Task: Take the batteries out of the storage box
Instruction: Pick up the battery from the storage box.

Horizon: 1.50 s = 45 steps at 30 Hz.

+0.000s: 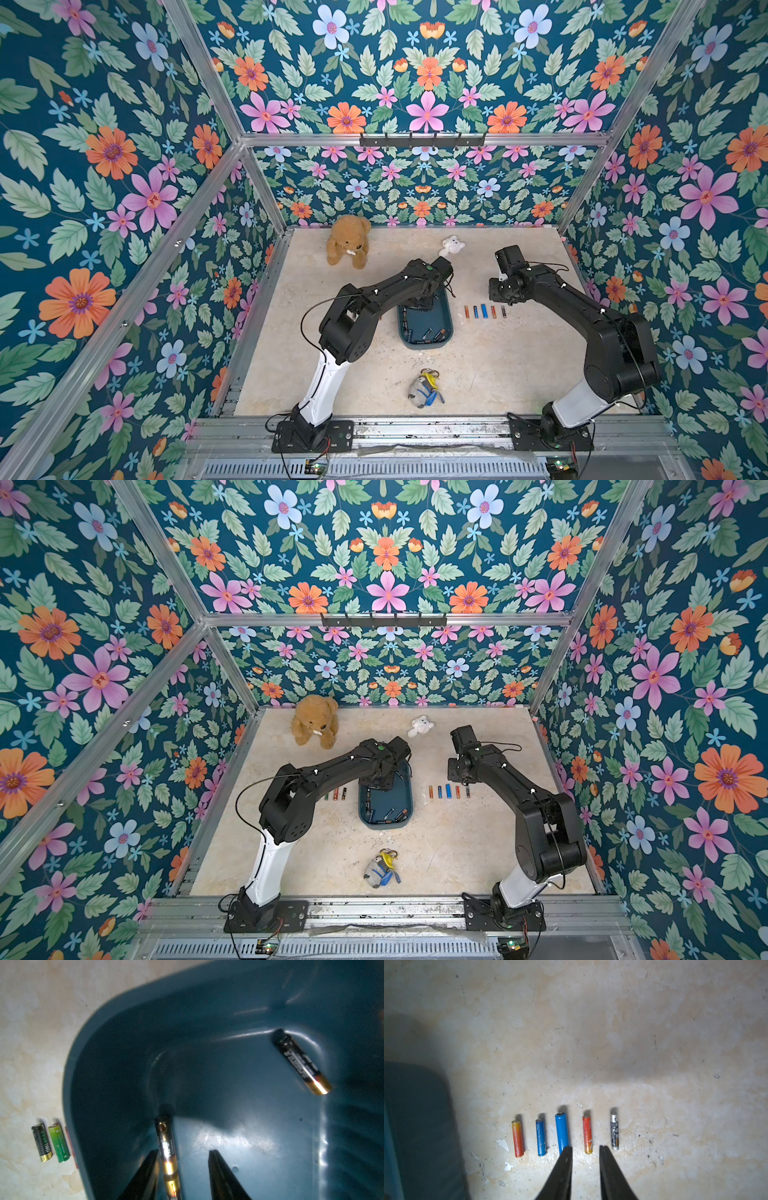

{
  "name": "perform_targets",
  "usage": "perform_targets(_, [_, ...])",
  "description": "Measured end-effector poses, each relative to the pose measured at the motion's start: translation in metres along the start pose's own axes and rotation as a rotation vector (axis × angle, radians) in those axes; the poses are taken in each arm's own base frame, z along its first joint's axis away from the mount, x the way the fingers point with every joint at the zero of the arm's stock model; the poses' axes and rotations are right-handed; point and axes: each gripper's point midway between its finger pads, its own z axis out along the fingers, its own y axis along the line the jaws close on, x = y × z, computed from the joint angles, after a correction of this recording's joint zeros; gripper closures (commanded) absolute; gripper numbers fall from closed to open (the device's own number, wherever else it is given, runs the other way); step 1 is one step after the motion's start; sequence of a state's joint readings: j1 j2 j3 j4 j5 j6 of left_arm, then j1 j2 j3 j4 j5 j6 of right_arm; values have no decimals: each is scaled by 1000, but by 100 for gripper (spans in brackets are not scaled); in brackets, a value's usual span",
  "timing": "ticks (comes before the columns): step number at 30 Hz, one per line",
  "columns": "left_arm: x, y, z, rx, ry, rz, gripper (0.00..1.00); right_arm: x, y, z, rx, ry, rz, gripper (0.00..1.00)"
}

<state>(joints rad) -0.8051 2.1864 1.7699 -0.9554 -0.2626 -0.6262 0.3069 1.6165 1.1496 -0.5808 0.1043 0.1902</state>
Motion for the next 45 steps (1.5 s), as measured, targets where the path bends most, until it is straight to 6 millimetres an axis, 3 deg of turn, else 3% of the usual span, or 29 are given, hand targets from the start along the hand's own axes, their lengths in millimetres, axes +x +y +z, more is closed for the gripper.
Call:
perform_targets(25, [20,9,17,-60,79,7,54,-7,1,-6,-23,-17,-5,71])
perform_targets(36, [11,7,9,-10,28,-19,63,-11,1,-10,-27,-30,-6,71])
perform_targets(45, [8,4,13,18,28,-23,63,-14,1,-12,-24,-34,-5,71])
